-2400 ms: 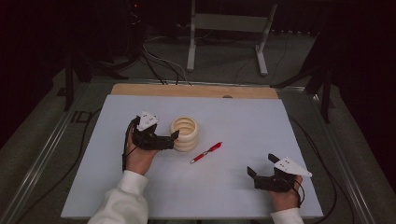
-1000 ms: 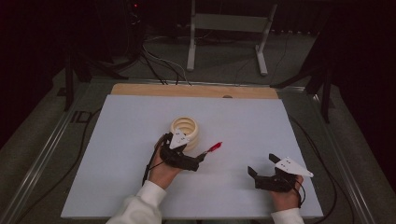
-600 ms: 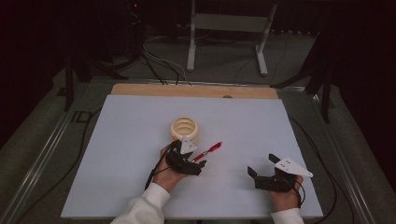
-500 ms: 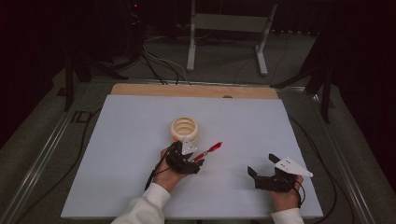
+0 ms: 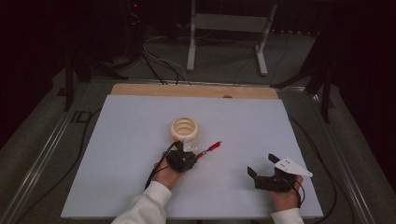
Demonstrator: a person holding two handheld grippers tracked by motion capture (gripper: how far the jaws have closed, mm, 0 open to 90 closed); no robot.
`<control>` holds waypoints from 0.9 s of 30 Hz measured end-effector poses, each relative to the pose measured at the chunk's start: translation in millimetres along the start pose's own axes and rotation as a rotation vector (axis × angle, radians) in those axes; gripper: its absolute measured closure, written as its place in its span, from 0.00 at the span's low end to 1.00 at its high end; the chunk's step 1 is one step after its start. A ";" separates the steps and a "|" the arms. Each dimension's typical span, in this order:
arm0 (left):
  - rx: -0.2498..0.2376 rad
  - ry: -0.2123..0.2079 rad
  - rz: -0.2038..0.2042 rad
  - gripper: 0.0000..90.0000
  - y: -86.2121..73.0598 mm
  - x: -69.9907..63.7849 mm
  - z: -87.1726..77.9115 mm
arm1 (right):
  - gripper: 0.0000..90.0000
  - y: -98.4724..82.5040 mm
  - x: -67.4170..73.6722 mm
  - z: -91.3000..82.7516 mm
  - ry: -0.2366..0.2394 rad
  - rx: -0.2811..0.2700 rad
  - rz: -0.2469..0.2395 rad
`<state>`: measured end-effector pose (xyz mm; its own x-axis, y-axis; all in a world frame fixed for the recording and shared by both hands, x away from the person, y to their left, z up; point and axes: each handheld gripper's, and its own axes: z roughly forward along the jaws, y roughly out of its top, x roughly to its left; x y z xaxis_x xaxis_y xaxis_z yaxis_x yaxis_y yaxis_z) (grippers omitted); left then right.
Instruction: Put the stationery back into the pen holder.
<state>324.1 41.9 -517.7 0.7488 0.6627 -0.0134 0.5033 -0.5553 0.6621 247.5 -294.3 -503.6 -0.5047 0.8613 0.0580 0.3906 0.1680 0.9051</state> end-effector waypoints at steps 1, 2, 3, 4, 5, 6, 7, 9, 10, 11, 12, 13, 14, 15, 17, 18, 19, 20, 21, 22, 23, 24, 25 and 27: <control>-0.002 0.001 0.003 0.90 -0.2 -0.3 -0.2 | 0.00 0.0 0.1 0.1 0.000 0.000 -0.002; -0.004 -0.001 0.001 0.90 -0.4 -0.2 -0.5 | 0.00 0.1 0.1 0.1 -0.001 0.000 -0.002; -0.004 -0.007 -0.003 0.90 -0.4 0.1 -0.9 | 0.00 0.1 0.0 -0.1 -0.001 0.000 0.000; -0.008 -0.010 -0.005 0.90 -0.5 0.1 -1.5 | 0.00 0.0 -0.4 -0.2 -0.002 -0.001 0.000; -0.010 -0.012 -0.001 0.90 -0.3 0.1 -2.5 | 0.00 0.0 -0.8 -0.2 -0.003 -0.002 0.000; -0.016 -0.012 -0.001 0.90 0.2 -0.6 -4.0 | 0.00 -0.1 -1.1 -0.2 -0.003 -0.002 0.002; -0.021 -0.014 0.002 0.90 0.4 -0.7 -4.9 | 0.00 -0.1 -1.3 -0.2 -0.003 -0.002 0.003; -0.034 -0.016 -0.002 0.90 1.1 -1.2 -7.8 | 0.00 -0.1 -1.3 0.0 -0.002 -0.001 0.002; -0.036 -0.016 -0.002 0.90 1.2 -1.2 -8.6 | 0.00 -0.1 -1.1 0.1 -0.002 -0.001 0.001; -0.043 -0.017 -0.002 0.90 1.3 -1.3 -9.5 | 0.00 -0.1 -1.0 0.1 -0.002 -0.002 0.001; -0.045 -0.019 -0.004 0.90 1.6 -1.2 -10.5 | 0.00 -0.1 -0.9 0.0 -0.002 -0.002 0.000; -0.052 -0.020 -0.005 0.90 1.7 -1.2 -11.3 | 0.00 0.0 -0.8 0.0 -0.002 -0.002 0.000; -0.056 -0.020 -0.008 0.90 1.7 -1.5 -12.2 | 0.00 -0.1 -1.0 0.0 -0.003 -0.002 -0.001; -0.058 -0.019 -0.006 0.90 1.9 -1.6 -13.1 | 0.00 -0.1 -1.1 0.0 -0.003 -0.002 0.001; -0.067 -0.018 -0.005 0.90 2.6 -2.3 -15.7 | 0.00 -0.1 -1.2 -0.2 -0.004 -0.002 0.002; -0.073 -0.017 -0.005 0.90 3.1 -2.5 -17.3 | 0.00 -0.1 -1.2 -0.2 -0.003 -0.002 0.001; -0.081 -0.015 -0.004 0.90 3.8 -3.1 -19.6 | 0.00 -0.1 -1.1 -0.1 -0.003 -0.002 0.001; -0.086 -0.016 -0.003 0.90 4.4 -3.4 -20.9 | 0.00 -0.1 -1.0 -0.1 -0.004 -0.001 0.000; -0.093 -0.015 -0.001 0.90 5.5 -4.0 -23.2 | 0.00 -0.1 -0.9 -0.1 -0.003 -0.002 0.000; -0.098 -0.015 -0.001 0.90 6.2 -4.3 -24.6 | 0.00 -0.1 -0.7 -0.1 -0.004 -0.002 -0.001; -0.104 -0.015 0.001 0.90 7.2 -4.4 -26.5 | 0.00 -0.1 -0.7 -0.1 -0.003 -0.003 -0.001; -0.110 -0.019 0.001 0.90 8.6 -4.6 -28.7 | 0.00 0.0 -0.7 -0.1 -0.003 -0.002 0.000; -0.114 -0.016 0.003 0.90 9.7 -4.8 -30.4 | 0.00 -0.1 -0.9 -0.1 -0.004 -0.002 0.000; -0.125 -0.023 0.003 0.90 12.0 -5.0 -33.7 | 0.00 0.0 -1.0 -0.2 -0.004 -0.002 0.001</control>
<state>311.9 48.8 -484.4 0.7606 0.6487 -0.0269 0.4440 -0.4895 0.7505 247.8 -295.2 -503.6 -0.5013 0.8634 0.0567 0.3893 0.1665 0.9059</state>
